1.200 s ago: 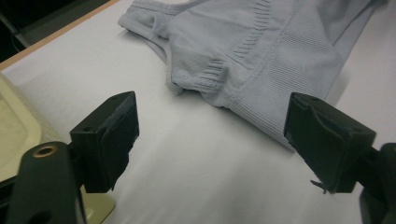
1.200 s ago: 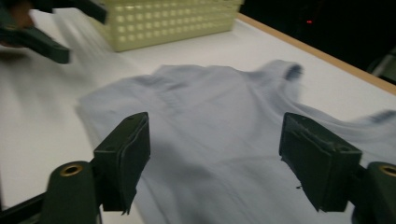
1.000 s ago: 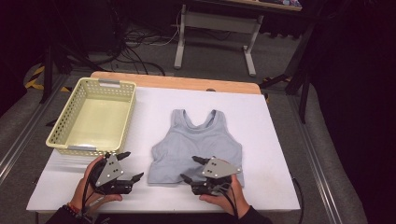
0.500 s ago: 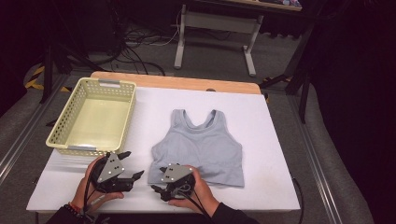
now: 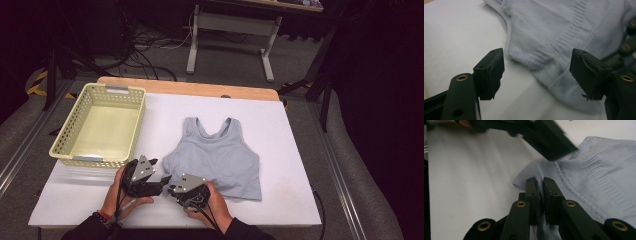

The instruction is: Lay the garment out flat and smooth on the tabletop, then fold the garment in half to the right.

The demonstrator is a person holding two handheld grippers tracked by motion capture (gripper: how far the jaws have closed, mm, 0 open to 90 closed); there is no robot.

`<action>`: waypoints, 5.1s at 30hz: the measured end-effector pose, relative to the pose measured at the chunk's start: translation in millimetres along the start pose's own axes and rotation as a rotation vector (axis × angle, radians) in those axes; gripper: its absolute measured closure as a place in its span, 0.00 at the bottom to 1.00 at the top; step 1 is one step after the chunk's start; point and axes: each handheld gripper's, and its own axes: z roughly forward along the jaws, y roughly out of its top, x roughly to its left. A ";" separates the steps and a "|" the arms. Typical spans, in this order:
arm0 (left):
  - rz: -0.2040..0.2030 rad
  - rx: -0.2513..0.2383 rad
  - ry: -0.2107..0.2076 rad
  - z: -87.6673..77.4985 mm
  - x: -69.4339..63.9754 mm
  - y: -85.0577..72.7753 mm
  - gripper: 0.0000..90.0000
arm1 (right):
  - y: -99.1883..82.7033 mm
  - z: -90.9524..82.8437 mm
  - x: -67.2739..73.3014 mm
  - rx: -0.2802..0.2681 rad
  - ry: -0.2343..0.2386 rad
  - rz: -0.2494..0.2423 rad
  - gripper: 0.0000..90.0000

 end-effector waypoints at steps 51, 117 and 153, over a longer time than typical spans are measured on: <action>-0.163 -0.002 -0.078 12.8 13.4 38.6 0.87 | 3.0 -38.5 12.1 -0.155 -0.023 -0.034 0.93; 0.276 0.150 -0.235 49.0 -72.8 47.1 0.92 | -103.8 -166.0 -74.1 -0.247 -0.397 0.437 0.55; 0.246 0.151 -0.260 25.6 -80.4 15.2 0.76 | -100.3 -135.1 -108.3 -0.097 -0.354 0.430 0.94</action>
